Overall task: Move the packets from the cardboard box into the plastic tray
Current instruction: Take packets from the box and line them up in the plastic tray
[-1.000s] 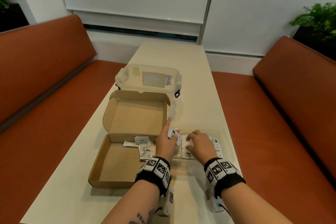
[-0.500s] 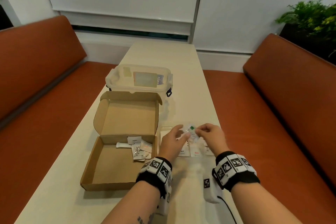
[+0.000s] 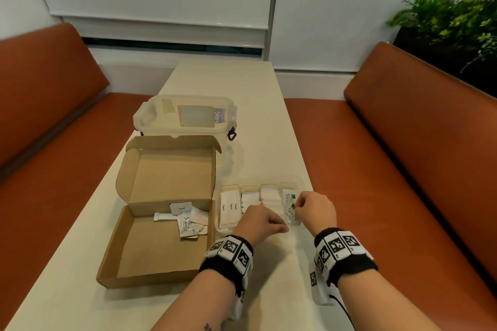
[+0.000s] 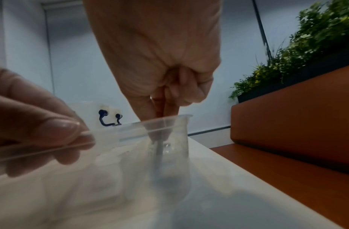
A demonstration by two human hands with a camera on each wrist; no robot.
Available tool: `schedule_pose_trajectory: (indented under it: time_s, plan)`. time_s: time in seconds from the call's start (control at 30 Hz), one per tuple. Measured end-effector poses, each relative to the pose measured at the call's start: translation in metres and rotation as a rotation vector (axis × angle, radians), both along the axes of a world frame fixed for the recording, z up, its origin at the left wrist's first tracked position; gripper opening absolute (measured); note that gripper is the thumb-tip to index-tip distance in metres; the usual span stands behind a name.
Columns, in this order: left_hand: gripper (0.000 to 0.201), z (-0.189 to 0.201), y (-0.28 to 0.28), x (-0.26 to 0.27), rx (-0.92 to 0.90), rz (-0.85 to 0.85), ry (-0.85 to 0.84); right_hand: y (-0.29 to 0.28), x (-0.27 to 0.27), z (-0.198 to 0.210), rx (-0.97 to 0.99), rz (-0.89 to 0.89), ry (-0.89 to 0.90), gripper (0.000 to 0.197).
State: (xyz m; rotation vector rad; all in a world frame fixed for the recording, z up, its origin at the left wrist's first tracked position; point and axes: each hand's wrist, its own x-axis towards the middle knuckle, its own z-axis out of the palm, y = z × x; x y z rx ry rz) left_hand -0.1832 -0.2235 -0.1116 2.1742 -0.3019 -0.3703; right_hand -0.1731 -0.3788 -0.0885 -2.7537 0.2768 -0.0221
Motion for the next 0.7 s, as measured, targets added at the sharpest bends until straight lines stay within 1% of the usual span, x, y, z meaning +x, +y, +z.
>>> schedule_pose_trajectory:
  time_s: [0.17, 0.33, 0.4, 0.53, 0.7]
  plan:
    - [0.017, -0.002, 0.0002, 0.0008, -0.03, 0.016, 0.011, 0.0024, 0.0025, -0.005, -0.194, 0.07, 0.095, 0.017]
    - [0.018, -0.0035, 0.0006, 0.0012, -0.06, 0.029, 0.029, 0.0009, 0.0045, -0.0074, -0.325, 0.141, 0.191, 0.017]
    - [0.018, -0.003, 0.0001, 0.0009, -0.054, 0.027, 0.031, 0.0014, 0.0049, -0.0063, -0.353, 0.174, 0.202, 0.017]
    - [0.019, -0.0021, 0.0008, 0.0002, -0.053, 0.034, 0.038, 0.0025, 0.0049, -0.0066, -0.358, 0.227, 0.164, 0.019]
    - [0.018, 0.0008, 0.0001, -0.0025, -0.05, 0.042, 0.046, 0.0015, 0.0063, -0.0054, -0.358, 0.228, 0.195, 0.02]
